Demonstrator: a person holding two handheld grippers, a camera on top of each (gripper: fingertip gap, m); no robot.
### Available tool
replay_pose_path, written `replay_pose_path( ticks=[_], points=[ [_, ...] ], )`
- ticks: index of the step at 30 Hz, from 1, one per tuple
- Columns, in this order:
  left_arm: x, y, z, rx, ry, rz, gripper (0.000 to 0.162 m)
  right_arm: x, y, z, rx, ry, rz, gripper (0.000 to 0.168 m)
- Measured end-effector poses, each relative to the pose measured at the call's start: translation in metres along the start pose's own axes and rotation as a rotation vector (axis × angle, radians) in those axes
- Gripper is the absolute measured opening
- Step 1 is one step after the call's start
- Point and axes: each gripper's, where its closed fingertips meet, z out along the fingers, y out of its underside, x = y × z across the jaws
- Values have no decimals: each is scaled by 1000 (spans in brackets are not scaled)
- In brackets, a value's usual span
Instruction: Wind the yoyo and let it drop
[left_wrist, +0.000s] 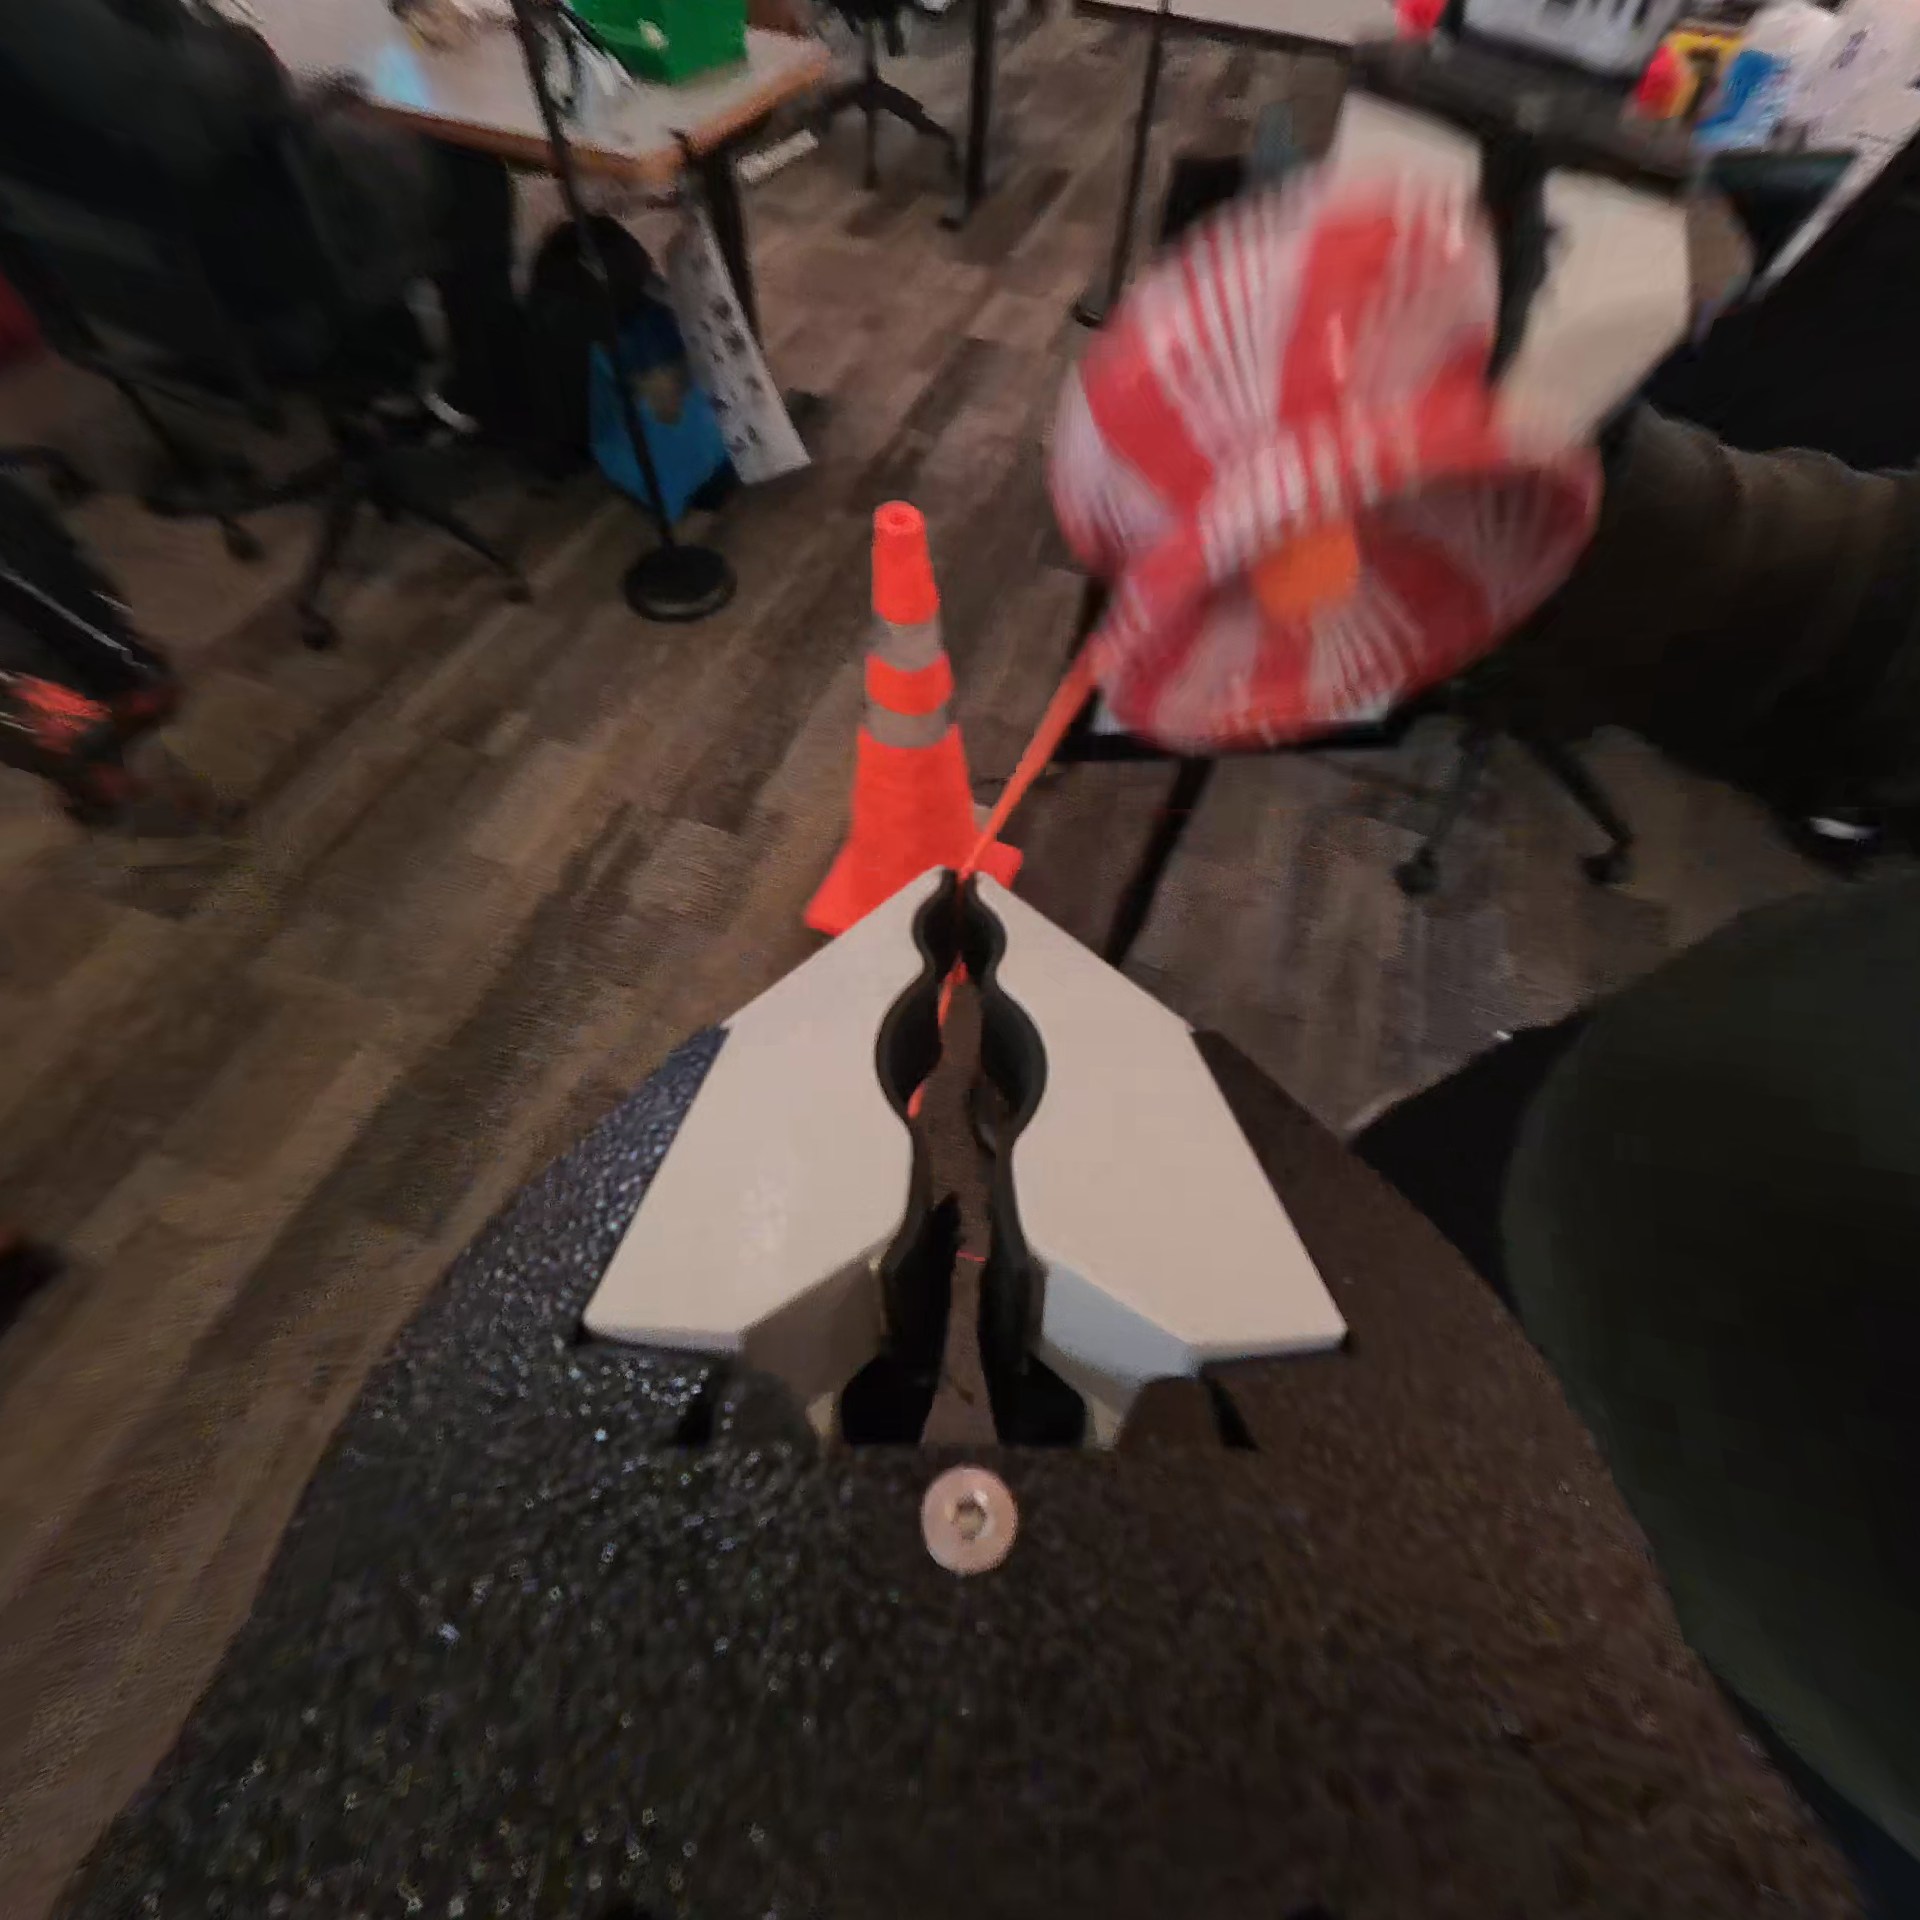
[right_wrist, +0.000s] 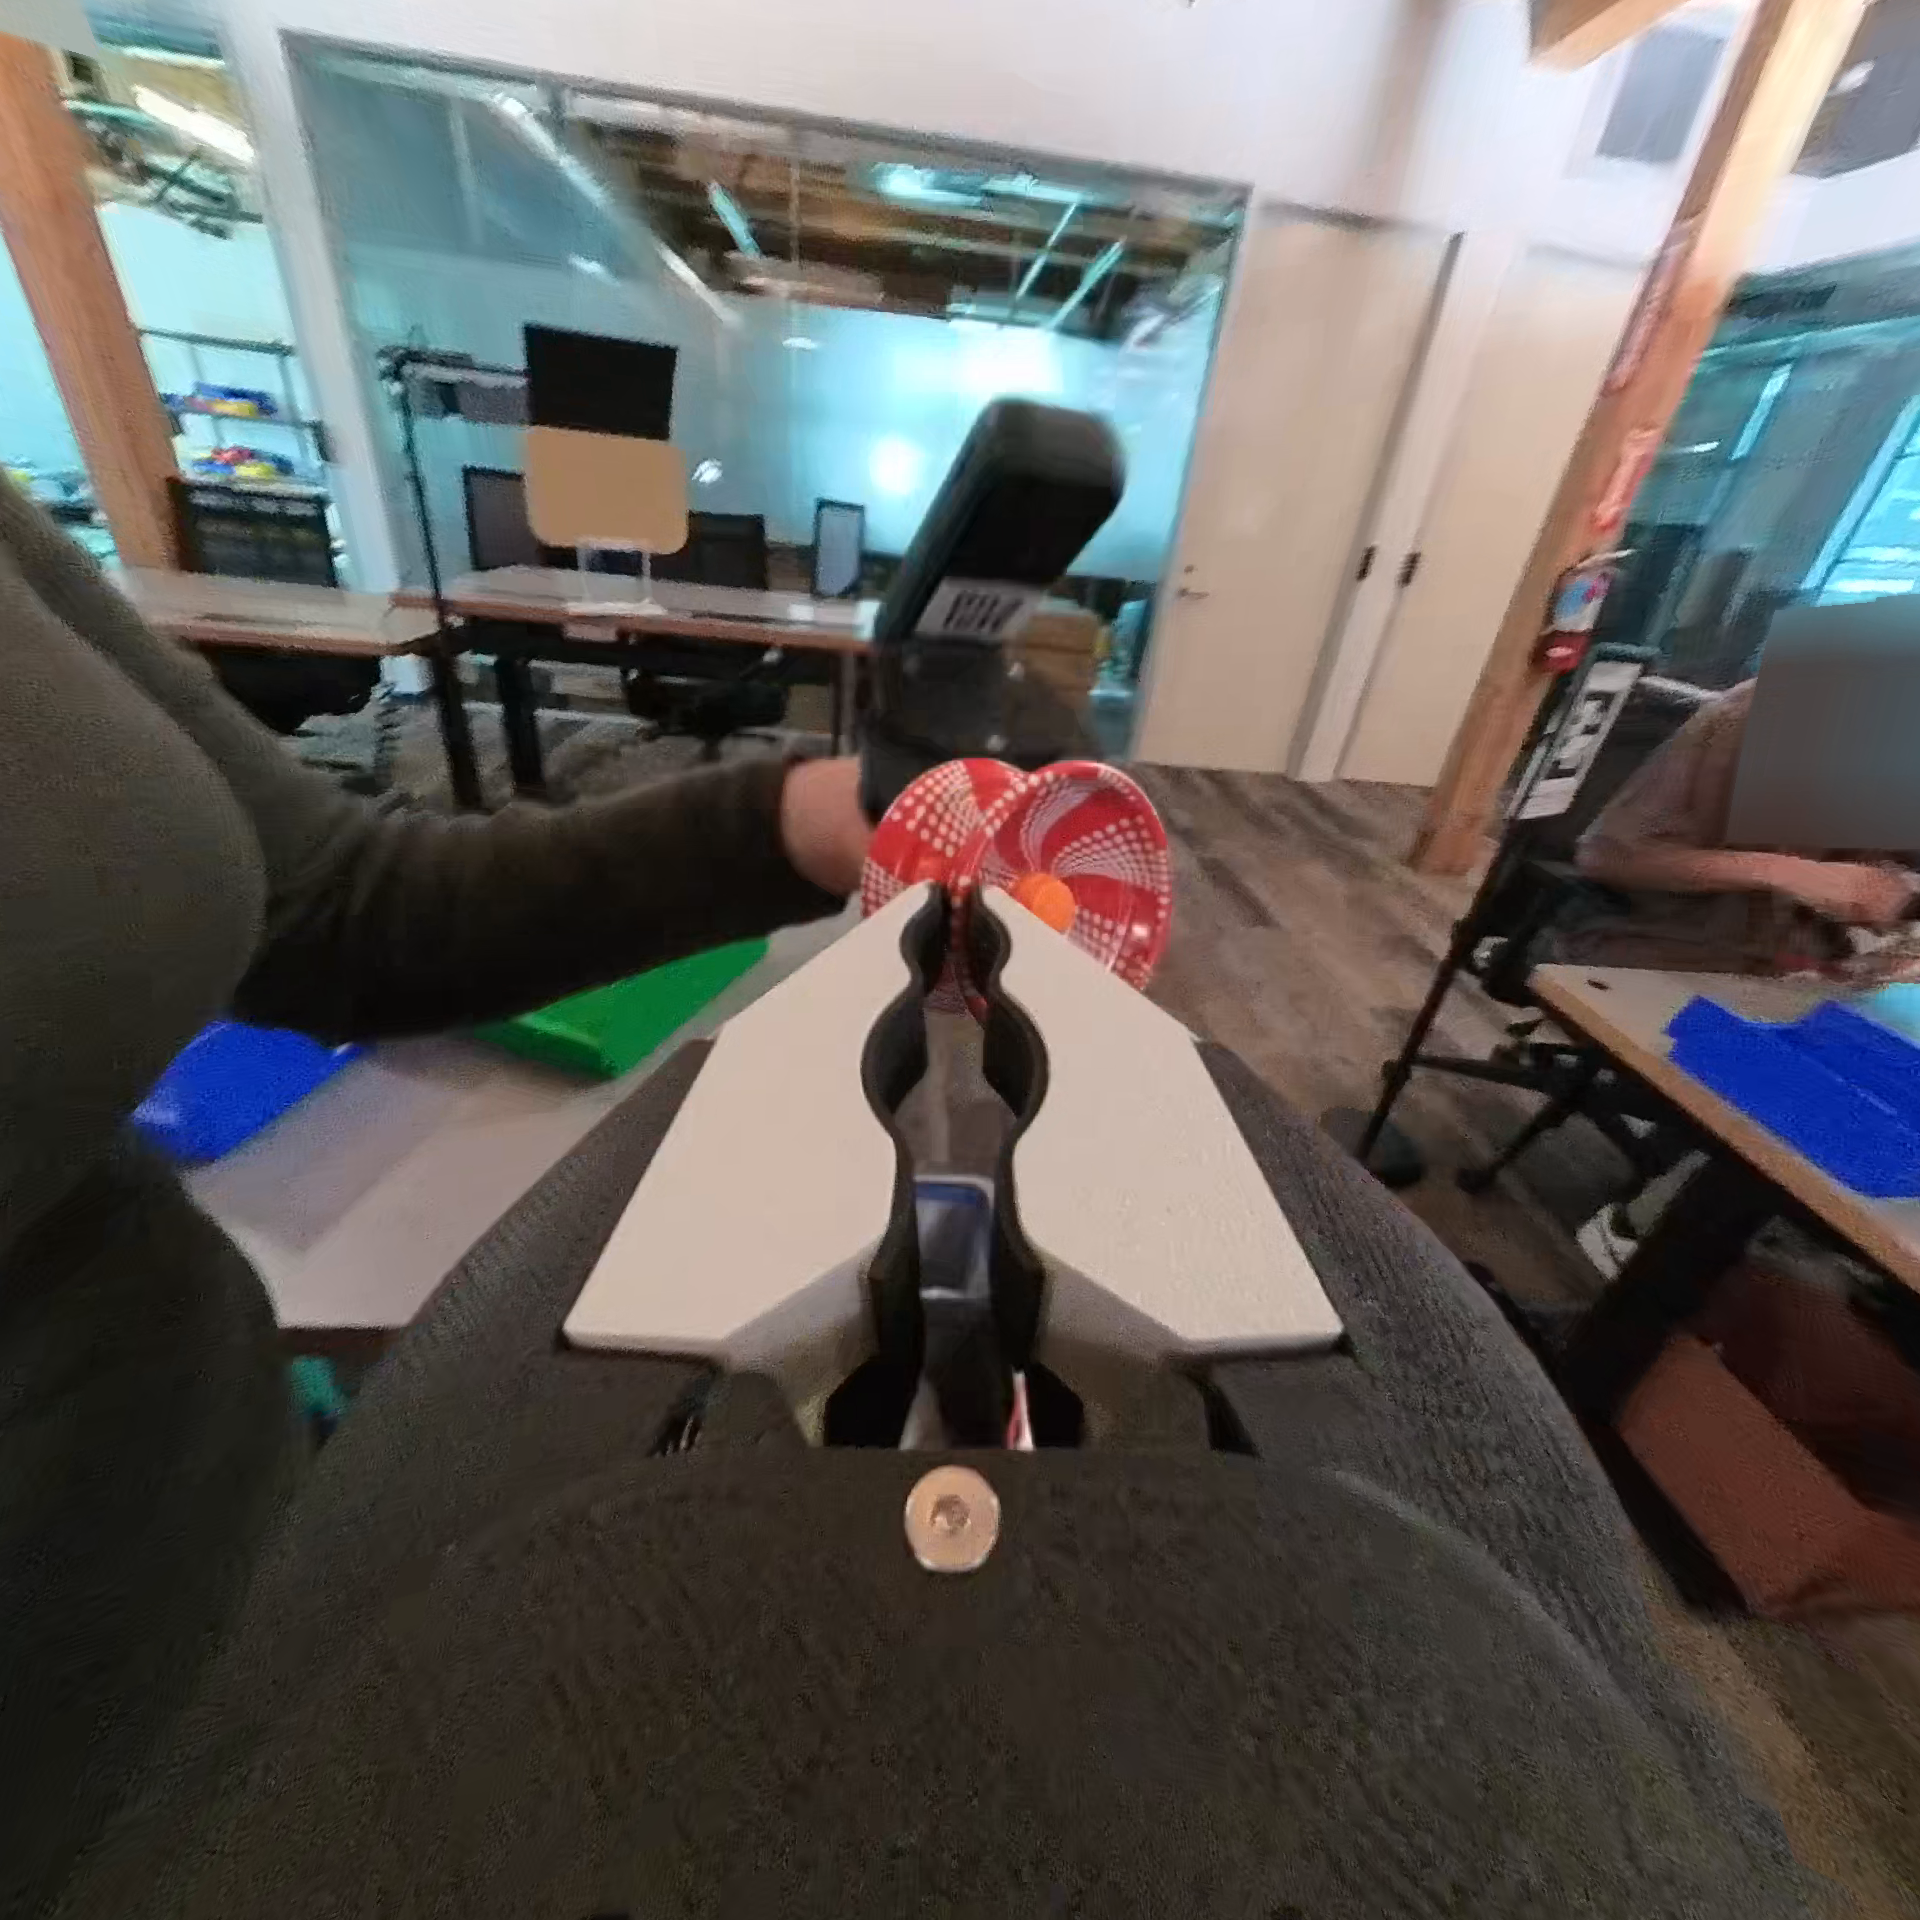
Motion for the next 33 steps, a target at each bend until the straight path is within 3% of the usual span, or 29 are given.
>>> replay_pose_path(
  ticks=[3,7,9,11,13,15,17,21,23,25,29,33],
  points=[
    [38,25,27,-41,164,-33,0,32,-10,-6,95,193,55,1],
    [77,8,22,64,262,-9,0,58,47,-13,-229,382,-95,1],
    [68,-7,6,107,191,30,0,47,78,-11,-415,329,-203,2],
    [48,-15,-12,106,78,81,0,20,96,-6,-483,179,-208,2],
    [23,-15,-26,90,-43,95,0,-16,94,-1,-417,-28,-132,2],
    [10,-2,-29,44,-70,84,0,-40,60,2,-212,-168,-11,2],
    [15,5,-20,74,16,10,0,-36,30,0,-54,-160,35,1],
    [48,26,9,36,192,-46,0,15,10,0,38,143,42,1],
    [70,18,14,70,284,-45,0,34,25,-2,-65,266,6,2],
    [71,6,9,99,269,-32,0,40,49,-2,-244,327,-121,3],
    [49,-10,-18,86,150,61,0,20,79,5,-454,236,-248,2],
    [17,0,-32,-31,8,145,0,-20,74,13,-386,-26,-171,2]
  ],
)
